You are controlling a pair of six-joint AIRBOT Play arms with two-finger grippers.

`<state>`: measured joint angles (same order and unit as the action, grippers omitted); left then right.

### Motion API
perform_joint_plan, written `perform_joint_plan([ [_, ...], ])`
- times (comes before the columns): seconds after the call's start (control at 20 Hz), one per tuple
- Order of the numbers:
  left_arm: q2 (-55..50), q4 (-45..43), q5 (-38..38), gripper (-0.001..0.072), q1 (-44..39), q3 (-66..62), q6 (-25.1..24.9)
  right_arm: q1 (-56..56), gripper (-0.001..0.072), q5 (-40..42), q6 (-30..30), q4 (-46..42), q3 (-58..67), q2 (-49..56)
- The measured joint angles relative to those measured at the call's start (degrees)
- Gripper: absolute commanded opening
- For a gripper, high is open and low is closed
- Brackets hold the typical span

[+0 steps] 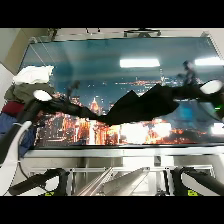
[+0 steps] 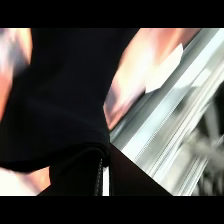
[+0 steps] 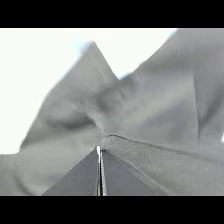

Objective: Fold the shirts.

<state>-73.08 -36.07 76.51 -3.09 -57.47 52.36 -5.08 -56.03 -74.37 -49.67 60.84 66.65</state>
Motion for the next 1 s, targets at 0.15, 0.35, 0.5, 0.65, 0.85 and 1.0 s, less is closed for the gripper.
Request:
perform_joint_plan([
  [0.15,6.29,10.27,2.89,0.0023,7.02,-7.10,-1.53,-4.26,0.0019,-3.19,1.60,2.38,6.86,-8.37],
  [0.35,16.06,24.83,6.86,0.0024,18.53,-16.90,-4.55,-10.38,0.0019,-4.50,3.50,4.79,14.91,-20.06],
  [0.5,23.26,33.05,6.86,0.0024,29.55,-24.98,-5.53,-14.25,0.0019,-0.85,5.86,5.55,20.68,-27.76],
  [0.65,28.44,37.48,3.15,0.0024,42.45,-32.13,-5.42,-16.98,0.0018,3.15,7.50,3.98,26.36,-31.43],
  [0.85,28.41,39.06,1.68,0.0024,50.86,-36.89,-3.34,-18.27,0.0019,1.88,8.07,4.26,29.38,-28.39],
  [1.0,23.61,34.80,2.80,0.0024,44.06,-35.36,-2.43,-17.35,0.0019,-4.31,8.24,8.28,29.90,-19.65],
])
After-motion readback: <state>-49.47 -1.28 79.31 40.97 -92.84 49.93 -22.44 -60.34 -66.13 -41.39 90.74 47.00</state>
